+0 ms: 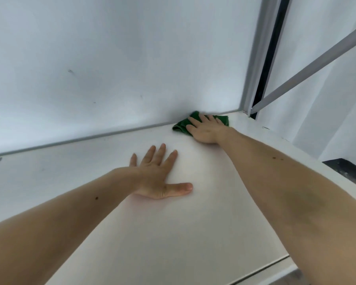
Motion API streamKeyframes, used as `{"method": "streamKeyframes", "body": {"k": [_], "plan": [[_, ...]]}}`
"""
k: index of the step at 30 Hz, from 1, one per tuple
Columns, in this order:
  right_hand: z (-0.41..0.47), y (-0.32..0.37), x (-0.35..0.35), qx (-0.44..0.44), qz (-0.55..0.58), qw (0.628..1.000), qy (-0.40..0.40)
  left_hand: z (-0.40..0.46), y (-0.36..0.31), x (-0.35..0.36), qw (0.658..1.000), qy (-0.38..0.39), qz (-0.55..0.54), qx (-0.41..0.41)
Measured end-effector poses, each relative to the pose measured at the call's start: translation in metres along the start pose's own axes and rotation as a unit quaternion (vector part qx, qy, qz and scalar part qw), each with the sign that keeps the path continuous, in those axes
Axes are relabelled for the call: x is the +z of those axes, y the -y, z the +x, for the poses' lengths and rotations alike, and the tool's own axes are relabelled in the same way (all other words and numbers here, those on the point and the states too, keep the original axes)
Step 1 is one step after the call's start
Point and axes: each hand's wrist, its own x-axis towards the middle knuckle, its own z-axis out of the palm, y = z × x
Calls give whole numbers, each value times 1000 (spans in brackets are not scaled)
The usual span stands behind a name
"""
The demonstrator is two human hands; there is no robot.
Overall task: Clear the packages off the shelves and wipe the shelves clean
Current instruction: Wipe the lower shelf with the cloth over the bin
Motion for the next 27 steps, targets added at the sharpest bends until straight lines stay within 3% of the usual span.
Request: {"method": "streamKeyframes", "body": {"k": [3,5,7,10,13,18,22,25,27], "plan": [[-26,12,7,-113,-20,993,35,-1,-1,-1,1000,-6,-4,-6],[-56,-9,10,-143,-16,988,54,-2,-1,-1,1000,-9,-10,-5],[-86,-48,9,-99,-7,994,54,-2,0,0,1000,-16,-14,-1],[-126,-104,9,49,-27,998,40,-4,1,3,999,-32,-22,0],[-149,-101,16,108,-24,994,22,-5,2,4,998,-47,-31,4],[-216,-17,37,-59,-32,997,38,-31,12,2,992,-83,-96,18],[-289,7,39,-210,-48,974,75,-68,47,16,997,-38,-66,1],[-301,-19,27,-188,-50,976,98,-92,81,24,998,-15,-38,-39],[-281,-41,23,-94,-87,988,84,-103,100,21,997,-7,-35,-65]]}}
